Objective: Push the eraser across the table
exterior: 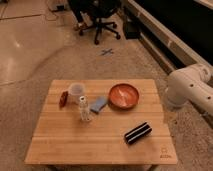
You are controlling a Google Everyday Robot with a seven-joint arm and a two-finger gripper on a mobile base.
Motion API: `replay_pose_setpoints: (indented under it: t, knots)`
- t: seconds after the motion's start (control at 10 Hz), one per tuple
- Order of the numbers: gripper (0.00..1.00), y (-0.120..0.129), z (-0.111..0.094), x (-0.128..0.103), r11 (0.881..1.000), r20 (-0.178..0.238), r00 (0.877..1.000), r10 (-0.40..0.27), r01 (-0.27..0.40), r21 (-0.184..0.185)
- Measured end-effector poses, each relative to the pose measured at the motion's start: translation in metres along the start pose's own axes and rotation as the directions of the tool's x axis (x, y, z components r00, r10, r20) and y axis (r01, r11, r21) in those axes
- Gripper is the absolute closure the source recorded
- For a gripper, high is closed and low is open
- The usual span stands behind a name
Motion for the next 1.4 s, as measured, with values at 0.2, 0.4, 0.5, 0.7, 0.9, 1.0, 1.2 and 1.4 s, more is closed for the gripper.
replay_pose_setpoints:
  t: [0.2,0.4,0.5,0.7,0.9,1.0,1.2,1.4]
  knots:
    - [0.35,0.000,0.000,0.000,1.000,0.000,1.000,0.000,0.000,0.000]
    - [0.35,0.000,0.000,0.000,1.000,0.000,1.000,0.000,0.000,0.000]
    - [0.35,0.000,0.000,0.000,1.000,0.000,1.000,0.000,0.000,0.000]
    - [0.35,0.000,0.000,0.000,1.000,0.000,1.000,0.000,0.000,0.000]
    - [0.35,0.000,0.001,0.000,1.000,0.002,1.000,0.000,0.000,0.000]
    - [0.35,0.002,0.014,-0.001,1.000,0.008,1.000,-0.002,0.002,-0.005]
    - [0.35,0.006,0.035,0.000,1.000,0.018,1.000,-0.002,0.002,-0.021]
    - [0.35,0.010,0.061,0.002,0.999,0.025,1.000,-0.006,0.007,-0.048]
